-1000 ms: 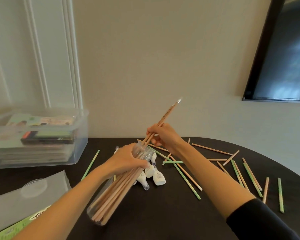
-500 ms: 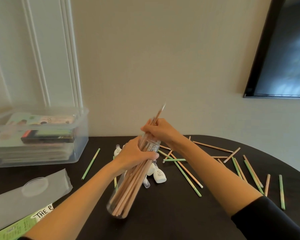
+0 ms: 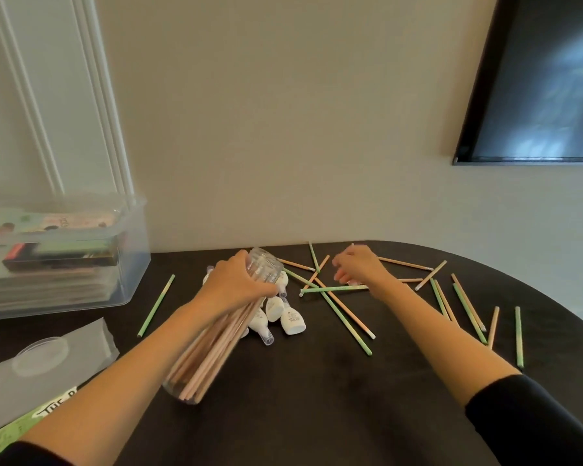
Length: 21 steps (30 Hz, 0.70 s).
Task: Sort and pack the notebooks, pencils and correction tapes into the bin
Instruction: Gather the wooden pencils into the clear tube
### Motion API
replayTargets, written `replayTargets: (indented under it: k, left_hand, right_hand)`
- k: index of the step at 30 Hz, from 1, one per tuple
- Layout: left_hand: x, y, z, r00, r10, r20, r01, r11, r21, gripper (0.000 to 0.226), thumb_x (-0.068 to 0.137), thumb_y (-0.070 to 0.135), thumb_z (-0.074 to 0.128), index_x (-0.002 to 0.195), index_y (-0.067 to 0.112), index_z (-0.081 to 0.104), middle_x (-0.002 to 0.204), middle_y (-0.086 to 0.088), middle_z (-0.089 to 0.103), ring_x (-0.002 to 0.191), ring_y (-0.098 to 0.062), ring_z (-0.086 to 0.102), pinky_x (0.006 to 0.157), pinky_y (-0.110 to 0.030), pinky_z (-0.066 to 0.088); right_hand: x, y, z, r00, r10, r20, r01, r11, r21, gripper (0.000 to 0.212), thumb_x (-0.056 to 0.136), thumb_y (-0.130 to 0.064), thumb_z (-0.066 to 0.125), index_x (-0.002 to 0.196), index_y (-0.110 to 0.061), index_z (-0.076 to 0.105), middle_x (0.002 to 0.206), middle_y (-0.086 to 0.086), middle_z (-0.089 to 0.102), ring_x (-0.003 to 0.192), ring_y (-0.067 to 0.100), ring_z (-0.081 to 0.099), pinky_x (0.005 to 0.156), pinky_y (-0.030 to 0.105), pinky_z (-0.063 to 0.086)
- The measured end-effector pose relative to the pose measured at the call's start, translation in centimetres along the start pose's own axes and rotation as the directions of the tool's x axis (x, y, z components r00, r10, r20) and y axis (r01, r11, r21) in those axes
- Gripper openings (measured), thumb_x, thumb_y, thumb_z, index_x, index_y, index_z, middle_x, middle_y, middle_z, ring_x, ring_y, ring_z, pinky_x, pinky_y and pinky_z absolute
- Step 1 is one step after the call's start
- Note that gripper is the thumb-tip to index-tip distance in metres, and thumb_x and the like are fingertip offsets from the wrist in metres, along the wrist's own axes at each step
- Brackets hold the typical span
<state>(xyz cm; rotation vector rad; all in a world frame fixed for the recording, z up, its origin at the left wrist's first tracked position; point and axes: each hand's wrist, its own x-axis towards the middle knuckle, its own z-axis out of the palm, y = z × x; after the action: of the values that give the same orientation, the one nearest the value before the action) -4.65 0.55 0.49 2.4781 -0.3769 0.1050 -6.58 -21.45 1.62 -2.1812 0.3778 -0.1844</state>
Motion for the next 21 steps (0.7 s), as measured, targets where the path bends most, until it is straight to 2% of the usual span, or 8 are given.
replayTargets:
  k: [2,5,8,11,13,15,17,21]
  left_hand:
    - [0.1,0.3,0.3,1.0,0.008,0.006,-0.009,0.999,0.05,0.067,0.063,0.05,0.072,0.116,0.019,0.045,0.108,0.001,0.052,0.099,-0.017,0.046,0.088,-0.035,0.042]
    - [0.5,1.0,1.0,0.999,0.027,0.021,-0.029,0.995,0.097,0.059,0.064,0.048,0.071,0.108,0.022,0.044,0.096,0.004,0.053,0.093,-0.017,0.047,0.074,-0.028,0.039]
    - [0.9,1.5,1.7,0.999,0.037,0.039,-0.042,0.99,0.133,0.052,0.064,0.046,0.07,0.099,0.024,0.04,0.081,0.009,0.044,0.08,-0.012,0.044,0.059,-0.024,0.031]
    - [1.5,1.5,2.2,0.999,0.025,0.035,-0.03,0.988,0.154,0.053,0.063,0.047,0.069,0.101,0.025,0.039,0.09,0.005,0.048,0.083,-0.013,0.043,0.066,-0.026,0.03]
    - [1.9,1.5,2.5,1.0,0.019,0.024,-0.022,0.986,0.164,0.056,0.064,0.048,0.069,0.105,0.023,0.041,0.097,0.002,0.049,0.086,-0.013,0.042,0.07,-0.027,0.029]
    - [2.4,1.5,2.7,1.0,0.005,0.008,-0.006,0.989,0.15,0.056,0.064,0.048,0.07,0.105,0.022,0.041,0.099,0.001,0.049,0.081,-0.012,0.043,0.064,-0.023,0.03]
    - [2.9,1.7,2.7,1.0,-0.016,-0.011,0.018,0.991,0.13,0.053,0.064,0.048,0.07,0.1,0.023,0.039,0.092,0.004,0.047,0.075,-0.008,0.041,0.053,-0.019,0.025]
    - [3.9,1.8,2.9,0.999,-0.039,-0.038,0.043,0.99,0.132,0.052,0.064,0.048,0.069,0.1,0.021,0.043,0.077,0.01,0.042,0.065,-0.004,0.04,0.049,-0.019,0.023]
  right_hand:
    - [0.7,3.2,-0.2,0.996,0.069,0.061,-0.048,0.955,-0.294,0.02,0.091,-0.018,0.052,0.097,0.0,0.06,0.082,0.011,0.064,0.072,0.017,0.058,0.075,0.029,0.05]
    - [0.7,6.5,0.2,0.977,0.139,0.162,-0.038,0.861,-0.507,0.027,0.088,-0.021,0.059,0.1,0.003,0.063,0.071,0.004,0.06,0.064,0.013,0.056,0.063,0.021,0.047]
    - [0.8,7.6,0.4,0.976,0.123,0.182,0.009,0.806,-0.592,0.021,0.086,-0.02,0.062,0.096,-0.002,0.063,0.081,0.004,0.06,0.074,0.014,0.054,0.06,0.021,0.042]
    - [0.9,7.5,0.1,0.968,0.126,0.218,0.045,0.764,-0.643,0.015,0.083,-0.017,0.064,0.078,-0.008,0.054,0.076,0.0,0.055,0.071,0.014,0.052,0.056,0.02,0.037]
    - [1.1,7.5,-0.3,0.966,0.112,0.233,0.081,0.724,-0.685,0.011,0.083,-0.015,0.062,0.083,-0.009,0.053,0.08,0.001,0.057,0.075,0.014,0.054,0.062,0.021,0.041]
    - [1.2,7.2,-0.8,0.975,0.052,0.216,0.129,0.658,-0.742,0.015,0.086,-0.017,0.058,0.099,-0.009,0.057,0.089,0.003,0.057,0.082,0.017,0.054,0.069,0.025,0.043]
    - [1.5,6.9,-1.2,0.981,-0.006,0.192,0.161,0.576,-0.801,0.025,0.088,-0.022,0.055,0.109,-0.009,0.059,0.096,0.005,0.059,0.086,0.019,0.054,0.073,0.028,0.045]
    - [2.4,6.3,-2.2,0.987,0.031,0.157,0.119,0.513,-0.85,0.03,0.089,-0.022,0.056,0.115,-0.009,0.057,0.096,0.006,0.056,0.083,0.018,0.051,0.072,0.028,0.043]
